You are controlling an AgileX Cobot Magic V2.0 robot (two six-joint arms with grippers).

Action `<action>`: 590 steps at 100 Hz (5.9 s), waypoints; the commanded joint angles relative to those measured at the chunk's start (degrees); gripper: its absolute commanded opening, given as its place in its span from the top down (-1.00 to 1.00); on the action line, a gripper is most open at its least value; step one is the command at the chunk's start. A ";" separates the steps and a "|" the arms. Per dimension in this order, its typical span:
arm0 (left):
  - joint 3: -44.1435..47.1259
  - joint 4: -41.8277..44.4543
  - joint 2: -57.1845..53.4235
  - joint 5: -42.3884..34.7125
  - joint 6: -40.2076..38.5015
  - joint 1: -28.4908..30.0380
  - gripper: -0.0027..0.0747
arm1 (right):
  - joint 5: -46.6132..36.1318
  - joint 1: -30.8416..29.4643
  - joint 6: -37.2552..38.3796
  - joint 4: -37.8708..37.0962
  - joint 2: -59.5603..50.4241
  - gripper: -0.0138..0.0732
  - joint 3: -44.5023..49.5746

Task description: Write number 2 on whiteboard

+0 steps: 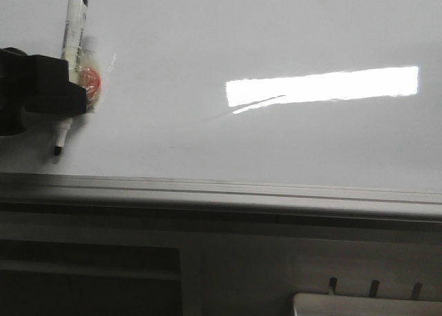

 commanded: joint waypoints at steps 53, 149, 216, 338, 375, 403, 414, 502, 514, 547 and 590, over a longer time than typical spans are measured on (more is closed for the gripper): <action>-1.29 43.86 -6.16 5.63 -0.73 -7.52 0.98 | -5.53 31.16 -24.82 10.99 27.80 0.02 -10.35; -1.29 57.46 -6.22 1.88 -0.73 -9.17 0.98 | -15.39 40.05 -28.82 10.90 50.48 0.03 -18.56; -1.29 56.70 -6.37 0.96 -0.73 -9.17 -0.02 | -15.13 40.05 -28.82 11.56 50.60 0.85 -18.46; -1.29 33.34 -41.93 15.75 -1.10 10.94 0.98 | -32.89 37.06 -28.94 12.06 52.47 0.85 -22.56; -1.29 33.34 -41.93 14.83 -1.10 12.76 0.98 | -30.54 33.70 -28.94 12.06 56.43 0.85 -26.95; -1.29 33.34 -41.93 14.90 -1.10 12.76 0.98 | -29.73 32.88 -28.94 12.06 58.87 0.85 -28.10; -1.29 33.34 -41.93 14.90 -1.10 12.76 0.98 | -30.61 32.51 -28.94 11.96 59.00 0.85 -28.68; -1.29 33.34 -41.93 15.04 -1.10 12.76 0.98 | -17.40 26.33 -27.01 11.17 55.61 0.79 -22.02; -1.29 33.34 -41.93 15.04 -1.10 12.76 0.98 | -18.85 30.22 -27.01 11.17 59.21 0.79 -23.35; -1.29 33.34 -41.93 15.04 -1.10 12.76 0.98 | -21.66 33.14 -27.01 11.17 62.03 0.79 -25.32; -1.29 33.34 -41.93 15.04 -1.10 12.76 0.98 | -17.94 24.25 -27.01 11.17 53.71 0.79 -15.89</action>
